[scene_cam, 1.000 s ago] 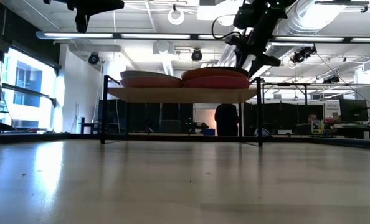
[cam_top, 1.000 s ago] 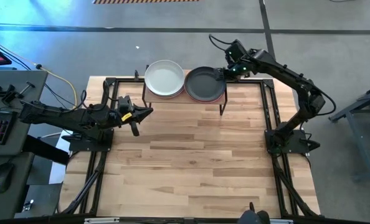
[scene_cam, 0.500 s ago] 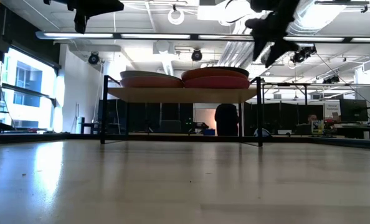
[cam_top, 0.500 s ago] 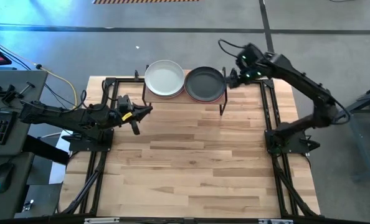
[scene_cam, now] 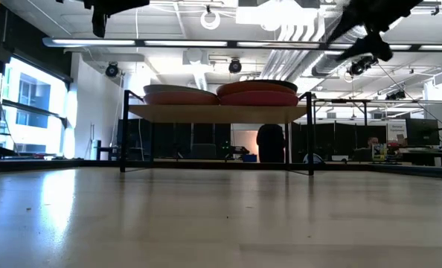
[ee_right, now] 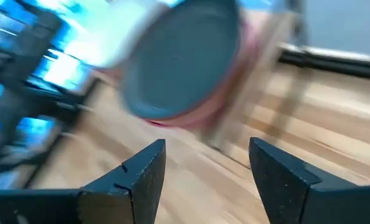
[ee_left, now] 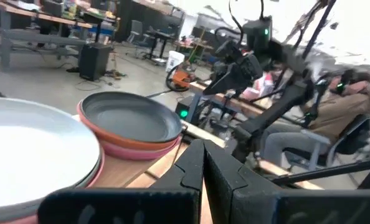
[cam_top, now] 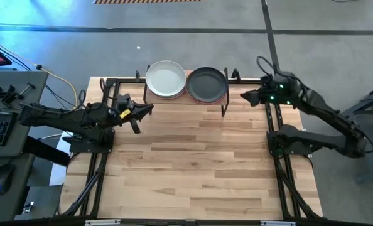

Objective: Place and stack plates onto a shelf
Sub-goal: Return to Home Position

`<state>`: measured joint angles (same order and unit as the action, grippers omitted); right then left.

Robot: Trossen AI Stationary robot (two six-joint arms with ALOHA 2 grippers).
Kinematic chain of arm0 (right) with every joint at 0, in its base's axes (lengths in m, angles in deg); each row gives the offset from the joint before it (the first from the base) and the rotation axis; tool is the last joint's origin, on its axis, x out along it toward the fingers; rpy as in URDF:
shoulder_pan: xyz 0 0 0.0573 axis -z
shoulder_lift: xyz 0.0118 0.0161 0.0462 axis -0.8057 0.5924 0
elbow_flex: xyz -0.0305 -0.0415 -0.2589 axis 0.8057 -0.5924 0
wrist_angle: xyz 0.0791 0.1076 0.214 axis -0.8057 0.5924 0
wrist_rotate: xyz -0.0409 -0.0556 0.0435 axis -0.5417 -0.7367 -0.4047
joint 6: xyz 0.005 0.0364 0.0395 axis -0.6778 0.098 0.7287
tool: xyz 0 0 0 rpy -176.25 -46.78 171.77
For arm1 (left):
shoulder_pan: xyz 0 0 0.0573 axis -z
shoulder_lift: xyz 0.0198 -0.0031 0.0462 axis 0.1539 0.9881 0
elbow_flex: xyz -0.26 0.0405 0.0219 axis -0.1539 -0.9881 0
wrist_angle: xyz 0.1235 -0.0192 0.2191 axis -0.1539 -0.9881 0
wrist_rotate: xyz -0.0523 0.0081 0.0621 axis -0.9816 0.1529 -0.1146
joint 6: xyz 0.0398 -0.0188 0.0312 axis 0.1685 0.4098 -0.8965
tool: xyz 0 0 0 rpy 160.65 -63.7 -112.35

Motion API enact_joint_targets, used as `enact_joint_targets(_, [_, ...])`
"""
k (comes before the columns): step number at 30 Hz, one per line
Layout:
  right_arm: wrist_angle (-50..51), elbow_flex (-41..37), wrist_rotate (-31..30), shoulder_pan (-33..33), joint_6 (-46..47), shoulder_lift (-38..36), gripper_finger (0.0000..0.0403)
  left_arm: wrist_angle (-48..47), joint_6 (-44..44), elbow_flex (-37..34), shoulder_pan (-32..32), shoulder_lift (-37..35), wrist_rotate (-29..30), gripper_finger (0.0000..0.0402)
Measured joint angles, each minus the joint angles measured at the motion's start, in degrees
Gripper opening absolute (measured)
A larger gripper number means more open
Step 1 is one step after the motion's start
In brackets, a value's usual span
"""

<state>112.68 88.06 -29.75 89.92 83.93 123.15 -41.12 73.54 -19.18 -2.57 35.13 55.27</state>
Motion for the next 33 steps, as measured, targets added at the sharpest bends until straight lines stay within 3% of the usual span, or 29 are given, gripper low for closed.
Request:
enact_joint_targets(5, [-20.0, -7.3, 6.5, -3.5, 2.2, -6.2, 0.0208, 4.5, -1.1, 0.0, -4.6, -0.9, -11.2, 0.0000])
enact_joint_targets(10, [-36.5, -11.1, 6.3, -8.3, -2.2, -7.0, 0.0208, 7.1, -1.0, 0.7, -9.7, -2.4, -20.4, 0.0000])
enact_joint_targets(15, [-37.6, -11.3, 6.8, -12.9, -5.5, -5.4, 0.0208, 6.3, -1.1, 1.8, -11.9, -3.1, -20.7, 0.0000])
enact_joint_targets(19, [-39.4, -11.3, 7.5, -16.1, -2.1, -5.3, 0.0203, 4.9, -0.7, 1.8, -12.3, -3.2, -20.8, 0.0000])
enact_joint_targets(26, [-43.6, -11.2, 6.0, -24.3, -0.4, -5.3, 0.0151, 2.4, -0.5, 1.8, -12.3, -3.2, -19.6, 0.0000])
enact_joint_targets(33, [-43.4, -11.2, 4.6, -25.8, -1.3, -5.3, 0.0129, 2.4, -1.5, 1.8, -12.3, -3.2, -18.6, 0.0000])
